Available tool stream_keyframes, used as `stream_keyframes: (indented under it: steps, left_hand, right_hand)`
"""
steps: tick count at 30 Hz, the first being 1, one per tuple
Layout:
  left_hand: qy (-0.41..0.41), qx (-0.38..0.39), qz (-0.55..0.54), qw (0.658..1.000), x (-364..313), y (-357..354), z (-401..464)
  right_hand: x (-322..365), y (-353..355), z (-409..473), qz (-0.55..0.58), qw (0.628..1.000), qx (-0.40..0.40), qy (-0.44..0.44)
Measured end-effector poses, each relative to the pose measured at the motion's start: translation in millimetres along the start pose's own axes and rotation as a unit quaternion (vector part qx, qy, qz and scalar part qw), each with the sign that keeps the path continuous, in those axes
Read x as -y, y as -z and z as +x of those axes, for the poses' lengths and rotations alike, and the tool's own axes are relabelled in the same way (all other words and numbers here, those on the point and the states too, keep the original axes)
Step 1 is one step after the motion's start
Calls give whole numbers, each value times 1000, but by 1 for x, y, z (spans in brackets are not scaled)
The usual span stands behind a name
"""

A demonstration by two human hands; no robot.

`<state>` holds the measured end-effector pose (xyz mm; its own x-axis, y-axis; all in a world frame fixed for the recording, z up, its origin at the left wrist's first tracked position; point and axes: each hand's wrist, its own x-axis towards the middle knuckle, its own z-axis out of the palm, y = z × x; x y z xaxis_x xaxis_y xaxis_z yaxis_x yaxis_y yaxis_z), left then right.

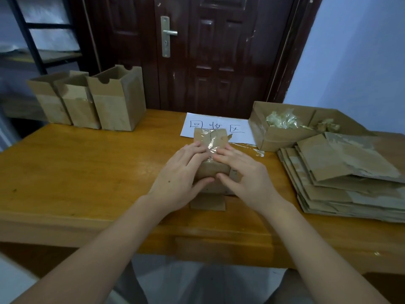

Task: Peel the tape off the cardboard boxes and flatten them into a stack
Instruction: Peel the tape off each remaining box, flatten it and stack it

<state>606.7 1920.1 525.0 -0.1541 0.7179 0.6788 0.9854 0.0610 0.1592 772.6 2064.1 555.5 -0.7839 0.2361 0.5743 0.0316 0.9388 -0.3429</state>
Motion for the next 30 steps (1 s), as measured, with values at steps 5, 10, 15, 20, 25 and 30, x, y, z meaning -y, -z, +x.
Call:
stream_keyframes:
  steps: [5, 10, 15, 20, 25, 30]
  left_hand:
    - [-66, -26, 19, 997, 0, 6, 0]
    - [-125, -18, 39, 991, -5, 2, -1]
    - [-125, -36, 34, 991, -6, 4, -1]
    - [-121, -61, 38, 990, -7, 5, 1]
    - [-104, -51, 35, 993, -7, 6, 3]
    - [-75, -20, 43, 996, -11, 5, 2]
  right_hand:
    - [1, 0, 1, 3, 1000, -2, -6]
    - [1, 2, -1, 32, 999, 19, -27]
    - [2, 5, -1, 32, 998, 37, -37]
    - [3, 5, -1, 31, 998, 36, -37]
    - [3, 6, -1, 31, 997, 52, -50]
    - [1, 7, -3, 53, 993, 69, -81]
